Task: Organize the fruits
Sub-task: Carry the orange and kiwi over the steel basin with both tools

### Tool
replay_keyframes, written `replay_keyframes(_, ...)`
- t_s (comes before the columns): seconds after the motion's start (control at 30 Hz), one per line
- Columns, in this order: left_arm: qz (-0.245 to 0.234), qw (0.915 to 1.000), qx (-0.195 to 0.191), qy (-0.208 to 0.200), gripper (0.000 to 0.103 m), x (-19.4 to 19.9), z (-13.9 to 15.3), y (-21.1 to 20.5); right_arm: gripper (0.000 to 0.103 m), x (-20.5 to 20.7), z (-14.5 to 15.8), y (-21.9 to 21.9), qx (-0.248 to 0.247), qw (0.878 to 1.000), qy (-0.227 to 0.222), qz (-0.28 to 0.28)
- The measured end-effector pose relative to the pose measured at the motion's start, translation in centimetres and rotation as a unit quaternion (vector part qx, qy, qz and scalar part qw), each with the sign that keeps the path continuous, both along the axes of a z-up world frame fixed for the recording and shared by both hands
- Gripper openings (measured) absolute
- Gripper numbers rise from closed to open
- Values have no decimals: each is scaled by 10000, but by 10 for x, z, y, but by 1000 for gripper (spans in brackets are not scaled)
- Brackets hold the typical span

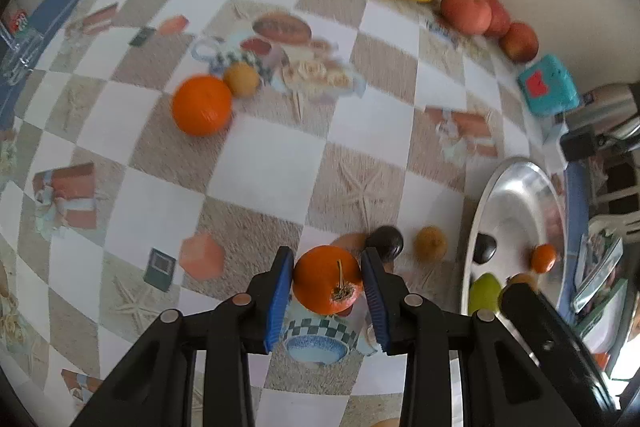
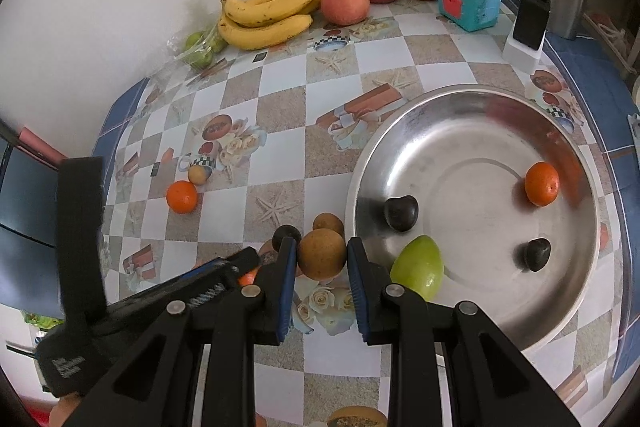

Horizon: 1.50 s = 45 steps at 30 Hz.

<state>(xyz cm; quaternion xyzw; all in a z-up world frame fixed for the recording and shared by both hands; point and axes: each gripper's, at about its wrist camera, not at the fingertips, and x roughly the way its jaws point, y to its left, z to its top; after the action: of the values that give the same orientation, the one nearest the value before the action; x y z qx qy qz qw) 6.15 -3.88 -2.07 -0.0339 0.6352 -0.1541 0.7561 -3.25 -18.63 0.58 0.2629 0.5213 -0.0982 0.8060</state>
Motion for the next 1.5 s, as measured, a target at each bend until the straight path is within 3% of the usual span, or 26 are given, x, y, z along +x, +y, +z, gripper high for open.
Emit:
replay_keyframes(0.3,-62,9989,-310,-351,37,-4,24,-4,27,-15,-4,-40,-14,9981,46,-611)
replay_keyframes(0.67,-1089,9890,-652,-766,37,-37,42,-63,27,-45,-15,-97,-32,9880,167,-1536)
replay_keyframes(1.1,-2089,9701,-763,-972,38,-76,36,-123,27,-58,-12,-114,-2,9839,83,-1785)
replay_keyframes(1.5,-2140,9684,-850,-960,38,-74,17,-142,27,-57,-30,-122,105,9835,247,-1789)
